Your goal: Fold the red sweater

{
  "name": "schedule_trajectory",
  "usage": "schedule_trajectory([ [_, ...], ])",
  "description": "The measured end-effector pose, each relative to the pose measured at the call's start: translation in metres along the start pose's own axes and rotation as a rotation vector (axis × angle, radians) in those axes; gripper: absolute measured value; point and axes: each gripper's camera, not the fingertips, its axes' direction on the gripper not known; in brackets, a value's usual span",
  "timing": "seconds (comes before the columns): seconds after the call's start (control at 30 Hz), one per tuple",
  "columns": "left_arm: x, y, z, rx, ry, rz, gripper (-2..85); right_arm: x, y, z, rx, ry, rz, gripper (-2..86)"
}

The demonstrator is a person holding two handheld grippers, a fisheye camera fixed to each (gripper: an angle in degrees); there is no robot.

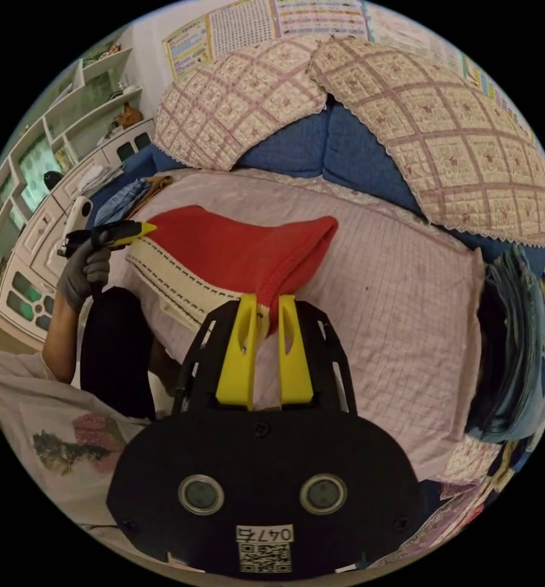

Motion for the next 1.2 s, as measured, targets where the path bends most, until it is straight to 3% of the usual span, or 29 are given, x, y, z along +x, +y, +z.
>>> schedule_trajectory([
  [0.13,0.0,0.011,-0.004,-0.017,0.007,-0.066,6.7,0.002,0.021,0.017,-0.012,-0.029,0.102,4.5],
  [0.2,0.006,0.019,-0.02,0.035,0.023,-0.09,12.4,0.001,0.028,0.014,-0.012,0.046,0.156,9.4],
  [0.27,0.027,0.028,-0.049,0.133,-0.011,-0.036,15.1,-0.007,0.039,-0.013,0.134,0.18,0.194,14.7],
  [0.43,0.131,0.079,-0.142,0.552,-0.158,0.368,10.4,-0.043,0.067,-0.069,0.569,0.31,0.15,11.1],
  [0.5,0.187,0.119,-0.161,0.725,-0.371,0.601,7.0,-0.06,0.068,-0.07,0.595,0.351,0.076,9.7],
  [0.57,0.214,0.14,-0.16,0.763,-0.466,0.727,4.5,-0.081,0.067,-0.061,0.56,0.346,-0.049,8.0],
  [0.63,0.229,0.144,-0.151,0.682,-0.464,0.806,3.7,-0.095,0.066,-0.052,0.51,0.312,-0.139,6.7],
  [0.7,0.244,0.136,-0.121,0.457,-0.475,0.9,5.7,-0.107,0.064,-0.043,0.443,0.288,-0.206,6.1],
  [0.83,0.286,0.143,-0.046,0.129,-0.674,1.151,9.8,-0.133,0.059,-0.027,0.306,0.261,-0.391,5.5],
  [1.0,0.341,0.136,0.031,-0.181,-0.519,1.405,10.1,-0.152,0.048,-0.006,0.153,0.208,-0.598,4.9],
  [1.2,0.371,0.107,0.118,-0.546,-0.507,1.518,11.0,-0.172,0.031,0.025,-0.065,0.24,-0.833,4.1],
])
